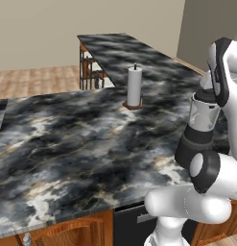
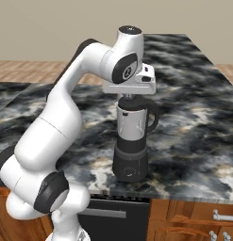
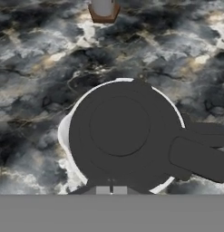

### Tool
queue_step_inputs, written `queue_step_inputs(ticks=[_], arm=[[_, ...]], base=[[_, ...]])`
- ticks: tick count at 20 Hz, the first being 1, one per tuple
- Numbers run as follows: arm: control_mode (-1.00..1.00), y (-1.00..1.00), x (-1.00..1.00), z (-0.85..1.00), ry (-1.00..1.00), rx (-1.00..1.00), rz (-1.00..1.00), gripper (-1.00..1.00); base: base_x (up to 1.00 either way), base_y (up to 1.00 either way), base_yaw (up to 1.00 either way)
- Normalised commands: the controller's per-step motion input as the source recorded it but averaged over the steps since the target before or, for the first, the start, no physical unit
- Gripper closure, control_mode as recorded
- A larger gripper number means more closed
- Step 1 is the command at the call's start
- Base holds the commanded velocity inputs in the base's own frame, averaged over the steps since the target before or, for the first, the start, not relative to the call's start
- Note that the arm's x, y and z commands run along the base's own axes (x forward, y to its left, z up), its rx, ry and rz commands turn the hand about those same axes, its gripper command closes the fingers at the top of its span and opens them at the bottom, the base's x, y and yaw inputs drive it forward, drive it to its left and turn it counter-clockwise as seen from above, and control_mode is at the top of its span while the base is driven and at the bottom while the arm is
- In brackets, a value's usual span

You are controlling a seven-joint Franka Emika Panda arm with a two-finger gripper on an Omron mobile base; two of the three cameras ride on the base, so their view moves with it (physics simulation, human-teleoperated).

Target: Grab the onions from the fridge, place them in the blender, close the lid, and turn on the blender to create a marinade.

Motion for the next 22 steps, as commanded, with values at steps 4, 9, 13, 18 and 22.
queue_step_inputs(ticks=[4,9,13,18,22], arm=[[-1.0,-0.02,-0.16,0.05,-0.03,0.0,0.0,-1.0],[-1.0,0.0,-0.16,0.33,-0.07,0.0,0.0,-1.0],[-1.0,0.0,-0.4,0.46,-0.14,0.0,0.0,-1.0],[-1.0,0.1,-0.79,0.16,-0.26,0.0,0.0,-1.0],[-1.0,0.15,-1.0,-0.27,-0.41,-0.02,0.0,-1.0]], base=[[0.0,0.0,0.0],[0.0,0.0,0.0],[0.0,0.0,0.0],[0.0,0.0,0.0],[0.0,0.0,0.0]])
